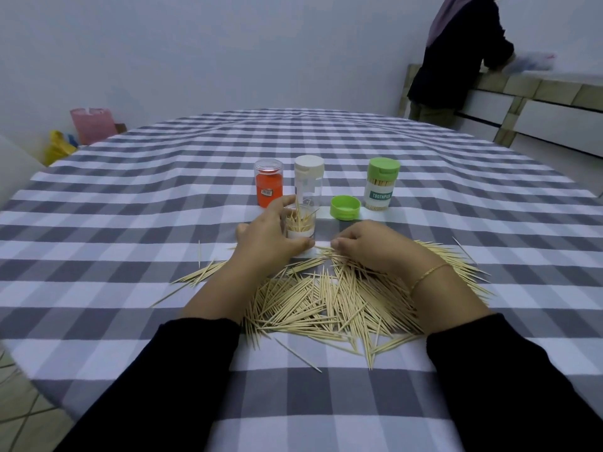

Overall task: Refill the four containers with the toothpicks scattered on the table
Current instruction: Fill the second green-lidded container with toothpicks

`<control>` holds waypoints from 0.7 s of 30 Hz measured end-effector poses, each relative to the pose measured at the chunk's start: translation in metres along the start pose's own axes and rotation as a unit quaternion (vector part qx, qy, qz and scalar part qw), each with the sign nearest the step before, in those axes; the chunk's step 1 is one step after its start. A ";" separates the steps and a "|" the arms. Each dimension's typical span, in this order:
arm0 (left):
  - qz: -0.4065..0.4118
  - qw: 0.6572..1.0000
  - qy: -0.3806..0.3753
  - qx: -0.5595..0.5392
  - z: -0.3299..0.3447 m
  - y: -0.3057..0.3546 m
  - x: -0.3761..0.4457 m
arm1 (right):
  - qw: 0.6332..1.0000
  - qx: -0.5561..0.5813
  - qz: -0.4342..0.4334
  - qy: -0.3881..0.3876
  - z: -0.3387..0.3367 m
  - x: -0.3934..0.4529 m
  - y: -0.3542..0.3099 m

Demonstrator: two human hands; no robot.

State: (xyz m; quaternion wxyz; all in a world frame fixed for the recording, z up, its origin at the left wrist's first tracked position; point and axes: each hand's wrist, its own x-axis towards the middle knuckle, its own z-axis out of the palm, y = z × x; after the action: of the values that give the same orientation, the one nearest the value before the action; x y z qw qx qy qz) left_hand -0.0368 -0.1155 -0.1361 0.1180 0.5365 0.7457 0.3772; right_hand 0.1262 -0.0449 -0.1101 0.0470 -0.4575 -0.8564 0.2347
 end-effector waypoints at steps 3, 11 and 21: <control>-0.002 1.000 -0.001 0.000 0.000 0.001 0.000 | 1.000 0.021 0.009 -0.018 -0.009 -0.004 0.001; -0.003 1.000 -0.004 -0.001 0.000 0.001 0.000 | 0.996 -0.044 0.001 -0.075 -0.010 -0.004 0.005; -0.001 1.000 -0.002 -0.001 0.000 -0.001 0.000 | 0.999 0.026 -0.013 0.029 -0.005 -0.001 0.007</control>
State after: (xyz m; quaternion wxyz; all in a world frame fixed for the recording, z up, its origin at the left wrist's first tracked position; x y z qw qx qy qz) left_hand -0.0373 -0.1157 -0.1368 0.1207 0.5362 0.7457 0.3767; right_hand 0.1343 -0.0406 -0.1083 0.0869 -0.4512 -0.8542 0.2433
